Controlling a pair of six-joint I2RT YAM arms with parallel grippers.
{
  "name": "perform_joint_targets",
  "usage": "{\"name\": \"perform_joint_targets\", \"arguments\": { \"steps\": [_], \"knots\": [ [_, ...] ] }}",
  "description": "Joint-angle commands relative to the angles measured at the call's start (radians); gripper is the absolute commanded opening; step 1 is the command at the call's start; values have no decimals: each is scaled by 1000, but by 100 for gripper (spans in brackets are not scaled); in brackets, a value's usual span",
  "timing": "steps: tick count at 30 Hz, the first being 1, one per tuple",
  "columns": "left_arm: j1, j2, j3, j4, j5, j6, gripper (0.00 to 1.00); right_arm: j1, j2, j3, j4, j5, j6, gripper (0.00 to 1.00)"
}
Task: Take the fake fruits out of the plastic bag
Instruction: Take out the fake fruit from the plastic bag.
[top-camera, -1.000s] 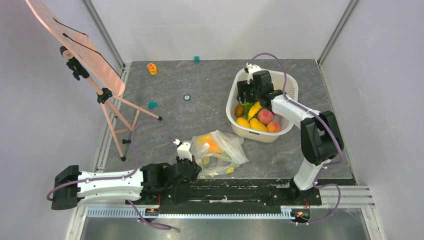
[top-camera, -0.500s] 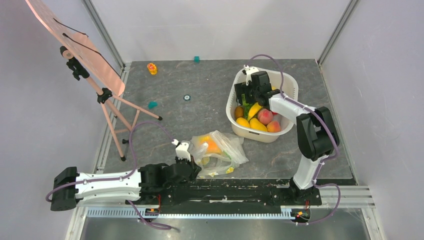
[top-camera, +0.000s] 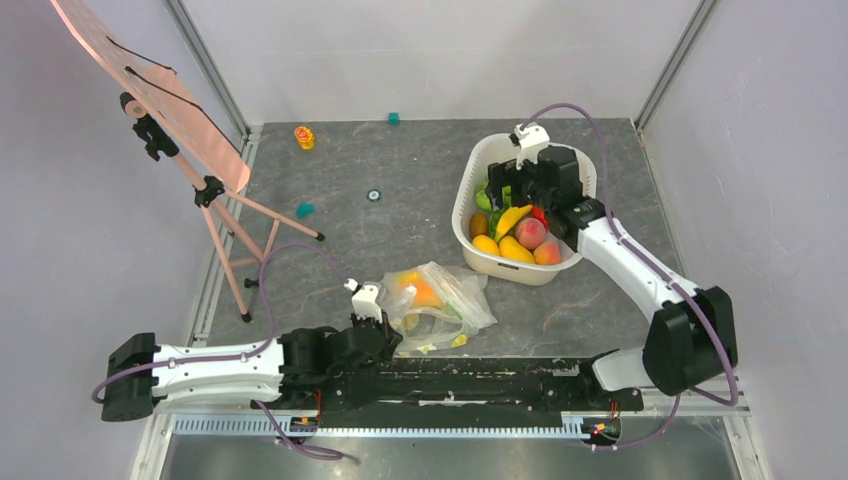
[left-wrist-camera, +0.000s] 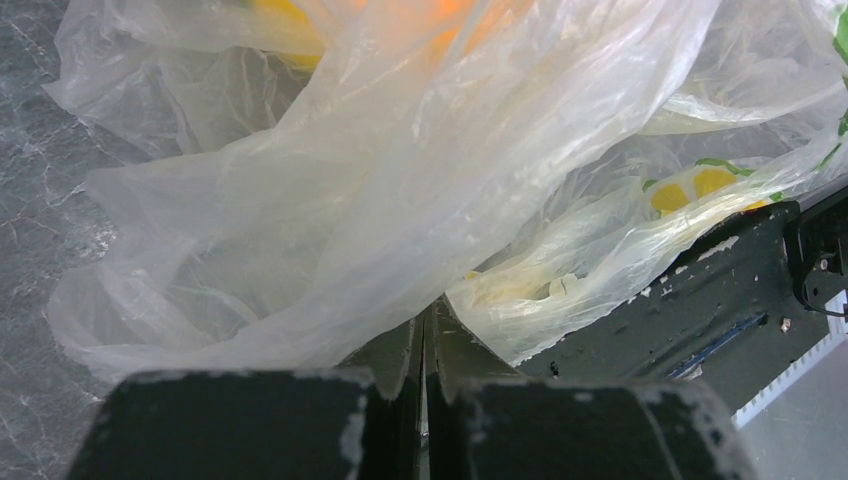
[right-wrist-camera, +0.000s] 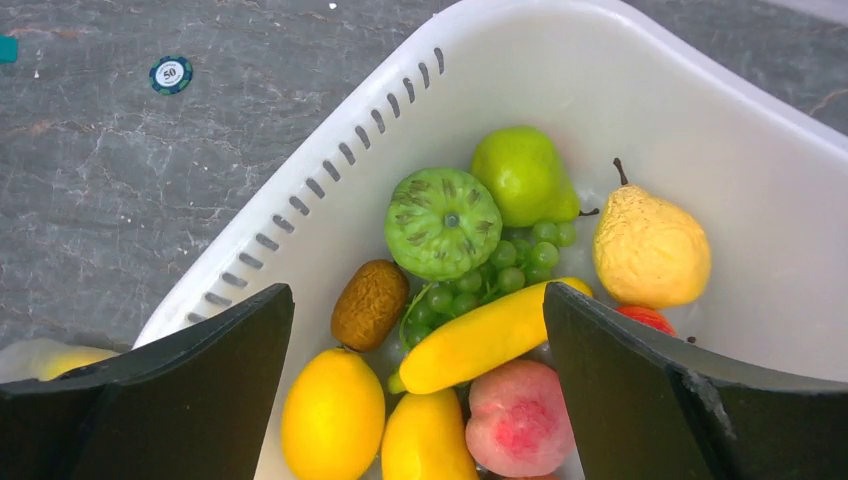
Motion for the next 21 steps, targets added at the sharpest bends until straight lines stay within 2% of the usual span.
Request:
{"name": "perform_joint_targets", "arguments": {
  "steps": [1,3,6,10,12,13,16,17,21],
  "knots": [
    [-3,13,38,38,-17,1,2,-6,-83,-80,85,-20,-64,98],
    [-2,18,39,39,-14,1,2,-7,-112,-110,128,-35,-80,98],
    [-4,21,39,43,-13,-1,2,-7,-149,-160,174,36,-47,98],
    [-3,20,39,46,-12,-5,2,-7,-143,-135,85,99,-16,98],
    [-2,20,37,49,-10,-5,2,-10,-127,-103,19,15,-14,98],
    [-3,23,37,52,-9,-5,2,-12,-126,-101,10,-53,-22,98],
    [-4,31,41,58,-7,3,2,-4,-163,-125,27,-122,54,98],
    [-3,35,43,57,-6,6,2,28,-177,-132,27,-107,78,98],
    [-4,54,51,68,-5,8,2,293,-262,-130,-30,176,89,96]
  ]
}}
